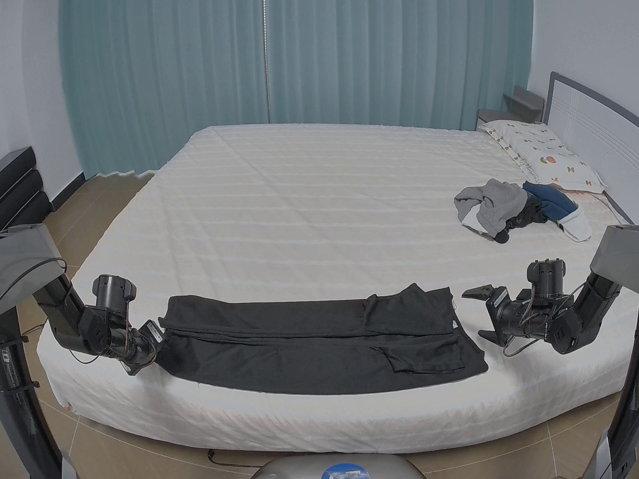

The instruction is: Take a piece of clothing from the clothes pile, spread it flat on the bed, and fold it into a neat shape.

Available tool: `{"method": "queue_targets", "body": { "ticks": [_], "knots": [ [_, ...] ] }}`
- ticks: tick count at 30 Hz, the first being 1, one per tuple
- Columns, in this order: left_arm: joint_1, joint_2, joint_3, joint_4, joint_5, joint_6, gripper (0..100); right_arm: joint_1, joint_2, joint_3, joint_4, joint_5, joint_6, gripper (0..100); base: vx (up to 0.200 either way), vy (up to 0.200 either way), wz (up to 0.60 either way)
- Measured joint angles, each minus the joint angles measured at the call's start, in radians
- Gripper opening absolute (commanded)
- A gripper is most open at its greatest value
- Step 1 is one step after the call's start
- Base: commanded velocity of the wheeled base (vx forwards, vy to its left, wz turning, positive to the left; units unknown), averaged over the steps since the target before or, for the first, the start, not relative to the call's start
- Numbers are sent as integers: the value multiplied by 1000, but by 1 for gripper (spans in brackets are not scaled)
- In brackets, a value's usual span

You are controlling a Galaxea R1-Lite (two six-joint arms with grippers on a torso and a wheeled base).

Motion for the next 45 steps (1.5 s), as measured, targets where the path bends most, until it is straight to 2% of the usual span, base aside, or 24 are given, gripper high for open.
{"method": "queue_targets", "body": {
  "ticks": [5,16,17,27,37,40,45],
  "knots": [
    [2,1,26,1,62,64,0,-1,-1,0,0,-1,1,100,0,0,0],
    [8,1,41,7,78,68,0,0,-3,3,-27,0,0,100,0,0,0],
    [8,1,41,7,78,68,100,0,-2,5,-40,-1,0,100,0,0,0],
    [32,-21,30,4,60,60,100,0,3,21,-71,0,-2,100,0,0,0],
    [46,-86,-67,9,-49,49,100,0,8,25,-71,0,-1,100,0,0,0],
    [46,-92,-115,34,-54,67,100,0,10,26,-71,0,-2,100,0,0,0],
    [40,-77,-194,136,-59,149,100,1,16,25,-71,0,-3,100,0,0,0]
  ]
}}
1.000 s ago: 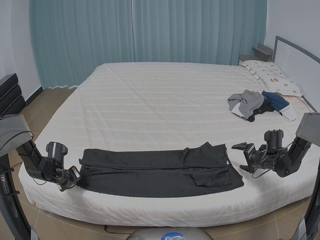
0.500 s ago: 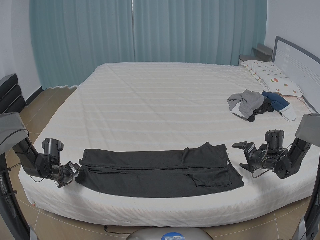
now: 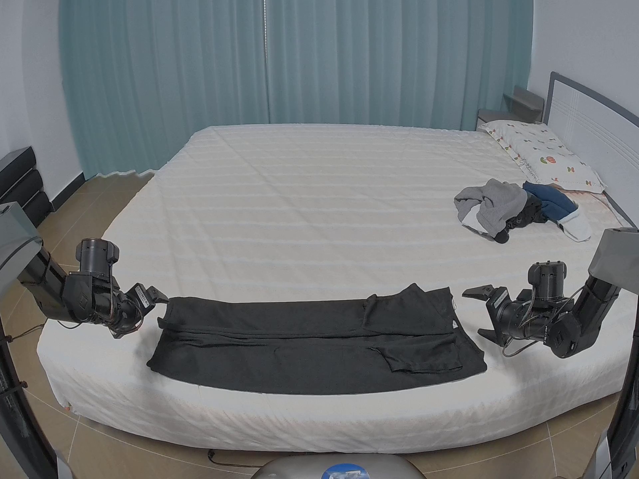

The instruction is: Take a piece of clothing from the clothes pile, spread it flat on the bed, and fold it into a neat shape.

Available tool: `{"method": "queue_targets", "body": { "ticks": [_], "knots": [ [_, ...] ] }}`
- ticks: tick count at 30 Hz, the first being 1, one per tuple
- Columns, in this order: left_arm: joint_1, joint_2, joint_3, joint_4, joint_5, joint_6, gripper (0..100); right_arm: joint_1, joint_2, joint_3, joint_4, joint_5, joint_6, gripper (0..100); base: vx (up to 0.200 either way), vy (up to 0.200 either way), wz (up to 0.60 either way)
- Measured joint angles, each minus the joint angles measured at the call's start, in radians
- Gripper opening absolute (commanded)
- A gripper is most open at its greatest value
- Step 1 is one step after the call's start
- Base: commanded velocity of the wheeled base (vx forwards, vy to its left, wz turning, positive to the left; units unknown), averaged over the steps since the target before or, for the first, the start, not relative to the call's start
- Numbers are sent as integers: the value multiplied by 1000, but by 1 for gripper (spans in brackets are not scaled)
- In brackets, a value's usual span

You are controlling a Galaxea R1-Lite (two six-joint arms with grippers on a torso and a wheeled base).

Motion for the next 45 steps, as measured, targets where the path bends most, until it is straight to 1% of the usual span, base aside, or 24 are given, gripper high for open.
{"method": "queue_targets", "body": {
  "ticks": [5,9,12,18,25,26,36,41,45],
  "knots": [
    [-8,60,-35,0,-9,39,100,3,6,0,0,0,0,100,0,0,0],
    [-18,113,-44,-61,-52,55,100,4,10,-4,0,0,0,100,0,0,0],
    [-23,143,-46,-105,-65,71,100,5,16,-7,0,1,0,100,0,0,0],
    [-33,174,-30,-117,-67,131,100,10,30,-13,0,27,0,100,0,0,0],
    [-41,195,-21,-155,-68,137,100,11,38,-13,0,31,0,100,0,0,0],
    [-44,196,-16,-161,-66,137,0,11,39,-13,0,31,0,100,0,0,0],
    [-71,199,30,-214,-29,138,0,11,42,-12,1,31,0,100,0,0,0],
    [-71,194,56,-281,23,138,0,11,42,-11,0,40,0,100,0,0,0],
    [-77,190,67,-295,30,136,0,11,42,-9,-1,43,0,100,0,0,0]
  ]
}}
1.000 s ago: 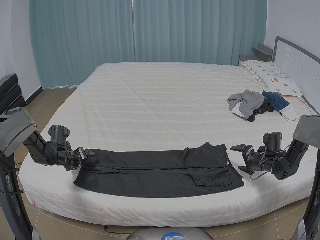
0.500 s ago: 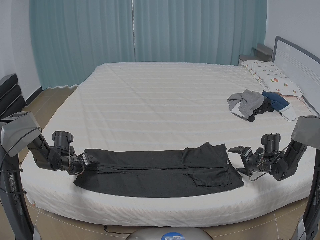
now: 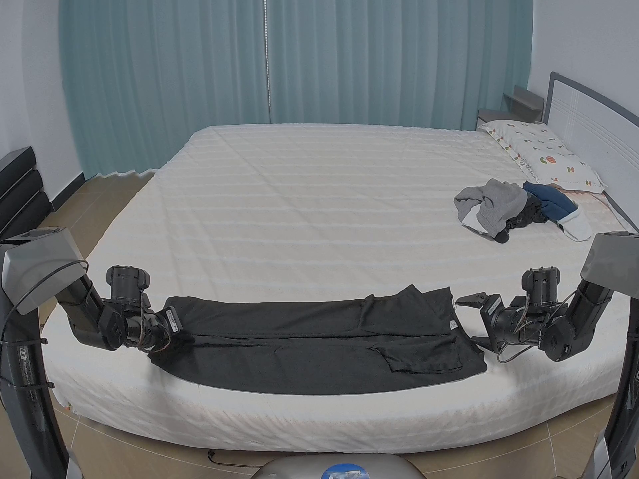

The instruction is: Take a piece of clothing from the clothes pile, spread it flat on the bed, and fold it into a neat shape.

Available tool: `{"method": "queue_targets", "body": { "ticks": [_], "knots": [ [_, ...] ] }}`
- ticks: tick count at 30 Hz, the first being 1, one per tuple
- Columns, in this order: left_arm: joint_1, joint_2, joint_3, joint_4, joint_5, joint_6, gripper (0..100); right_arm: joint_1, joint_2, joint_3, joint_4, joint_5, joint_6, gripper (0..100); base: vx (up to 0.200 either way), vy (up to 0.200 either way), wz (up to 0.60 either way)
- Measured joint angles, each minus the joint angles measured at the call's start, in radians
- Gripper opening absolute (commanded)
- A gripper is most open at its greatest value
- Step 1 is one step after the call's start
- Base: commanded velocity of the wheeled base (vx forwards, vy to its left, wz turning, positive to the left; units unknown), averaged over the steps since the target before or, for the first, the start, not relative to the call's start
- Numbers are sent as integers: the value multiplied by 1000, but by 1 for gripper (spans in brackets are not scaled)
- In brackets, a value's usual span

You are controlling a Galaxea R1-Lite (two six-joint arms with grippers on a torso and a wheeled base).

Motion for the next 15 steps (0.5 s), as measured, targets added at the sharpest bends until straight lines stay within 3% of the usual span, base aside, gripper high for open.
{"method": "queue_targets", "body": {
  "ticks": [4,7,15],
  "knots": [
    [-2,-3,2,0,1,-4,0,0,0,0,1,1,0,100,0,0,0],
    [-2,-5,1,0,1,-10,0,0,-1,-1,1,2,1,100,-200,0,0],
    [-1,-6,-10,-2,-3,-26,0,0,-1,-4,0,1,2,100,0,0,0]
  ]
}}
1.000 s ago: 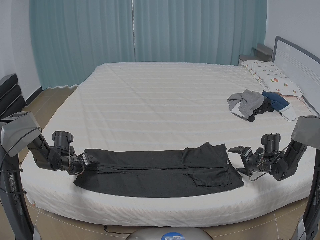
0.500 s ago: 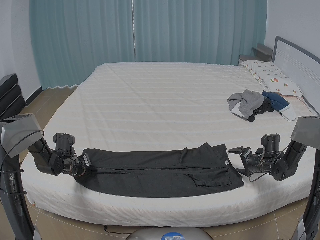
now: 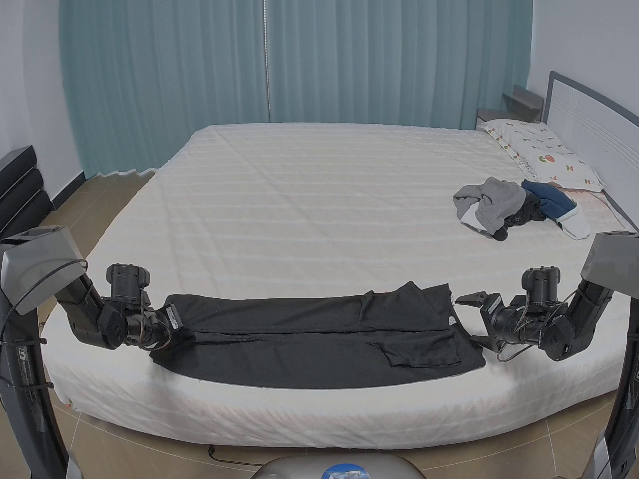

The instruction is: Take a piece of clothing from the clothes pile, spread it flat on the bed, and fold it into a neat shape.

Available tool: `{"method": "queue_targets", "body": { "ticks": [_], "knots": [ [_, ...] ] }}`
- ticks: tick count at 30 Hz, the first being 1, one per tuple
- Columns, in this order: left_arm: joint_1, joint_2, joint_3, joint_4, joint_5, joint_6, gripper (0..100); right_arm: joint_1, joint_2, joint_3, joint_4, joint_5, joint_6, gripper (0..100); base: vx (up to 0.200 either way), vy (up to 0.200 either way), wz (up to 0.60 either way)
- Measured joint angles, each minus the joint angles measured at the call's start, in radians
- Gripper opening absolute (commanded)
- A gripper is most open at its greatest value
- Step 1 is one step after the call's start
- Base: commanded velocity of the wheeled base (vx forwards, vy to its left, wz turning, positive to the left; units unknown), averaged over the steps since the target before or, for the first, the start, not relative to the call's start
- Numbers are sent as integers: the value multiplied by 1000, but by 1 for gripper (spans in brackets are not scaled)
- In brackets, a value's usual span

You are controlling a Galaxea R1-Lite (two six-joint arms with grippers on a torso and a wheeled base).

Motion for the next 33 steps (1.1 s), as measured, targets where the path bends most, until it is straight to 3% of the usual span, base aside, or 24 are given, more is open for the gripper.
{"method": "queue_targets", "body": {
  "ticks": [4,8,20,33],
  "knots": [
    [-5,-3,-12,1,2,-47,0,1,0,1,0,0,-1,100,0,0,0],
    [-19,-15,-31,2,4,-109,0,1,0,2,0,0,0,100,0,-200,0],
    [-82,-103,-48,44,25,-131,0,0,0,1,-2,0,6,100,0,-200,0],
    [-197,-243,-163,348,51,-134,0,0,12,15,-66,-2,4,100,0,-200,0]
  ]
}}
